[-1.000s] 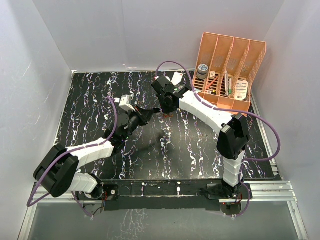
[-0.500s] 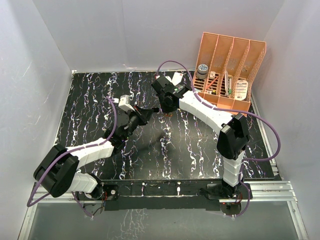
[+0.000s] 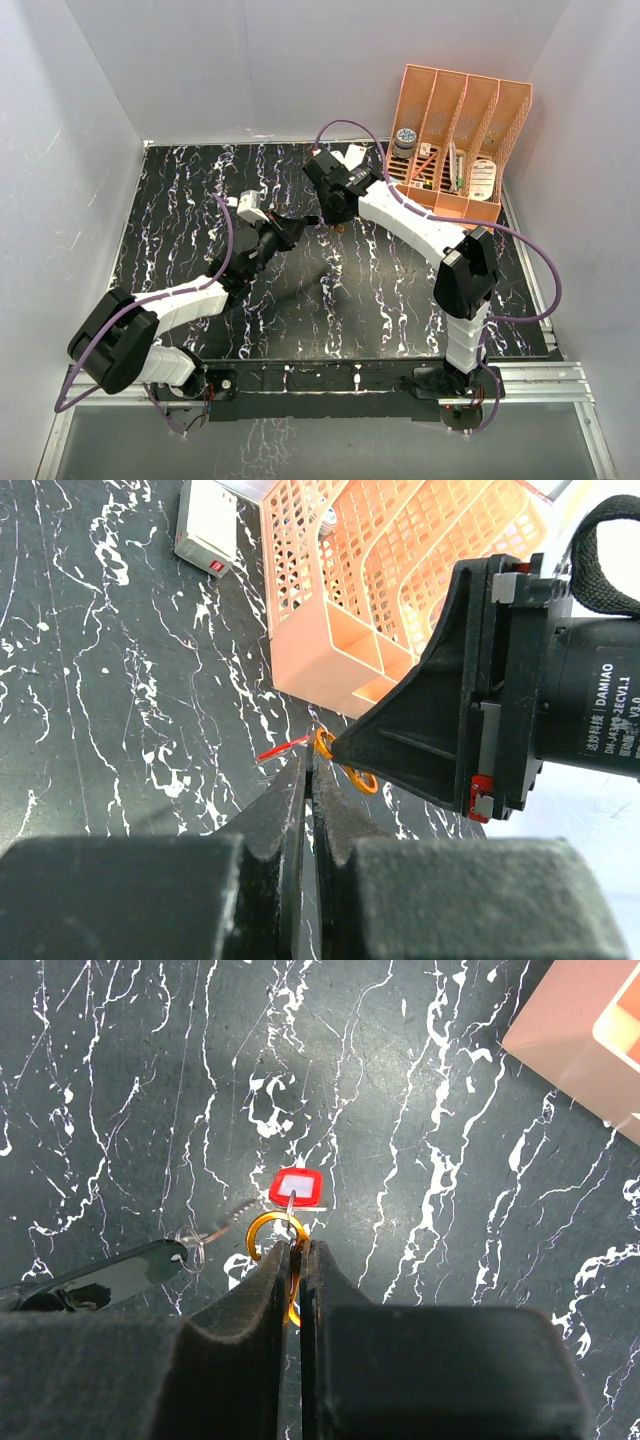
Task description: Put the keys on the keyring
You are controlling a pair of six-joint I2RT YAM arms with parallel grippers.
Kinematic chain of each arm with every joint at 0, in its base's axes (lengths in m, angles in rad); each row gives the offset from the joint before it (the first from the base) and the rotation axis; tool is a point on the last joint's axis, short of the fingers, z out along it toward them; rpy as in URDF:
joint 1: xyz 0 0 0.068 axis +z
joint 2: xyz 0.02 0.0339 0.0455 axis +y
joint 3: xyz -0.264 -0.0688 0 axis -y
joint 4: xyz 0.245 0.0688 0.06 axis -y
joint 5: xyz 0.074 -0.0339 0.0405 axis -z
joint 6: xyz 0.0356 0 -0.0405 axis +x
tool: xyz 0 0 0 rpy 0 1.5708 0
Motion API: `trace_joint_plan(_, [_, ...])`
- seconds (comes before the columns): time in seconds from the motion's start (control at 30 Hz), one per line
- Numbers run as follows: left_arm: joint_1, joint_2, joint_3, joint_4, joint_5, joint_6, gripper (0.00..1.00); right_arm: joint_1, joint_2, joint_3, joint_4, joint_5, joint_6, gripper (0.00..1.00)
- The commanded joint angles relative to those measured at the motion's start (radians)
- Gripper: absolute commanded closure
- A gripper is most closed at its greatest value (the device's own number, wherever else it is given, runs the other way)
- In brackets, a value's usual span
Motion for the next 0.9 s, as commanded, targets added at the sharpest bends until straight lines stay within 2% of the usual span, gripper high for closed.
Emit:
trace_joint_plan(0.0, [0.004,0.001,0.023,0.026,-0.012,-0.013,1.0,0.006,-0.018,0.053,0.013,0.027,0.011,1.0])
trace_joint_plan(0.87, [0.003,0.005,0.036,0.014,-0.015,-0.009,1.0,0.006,-0.011,0.06,0.011,0.033,0.019,1.0])
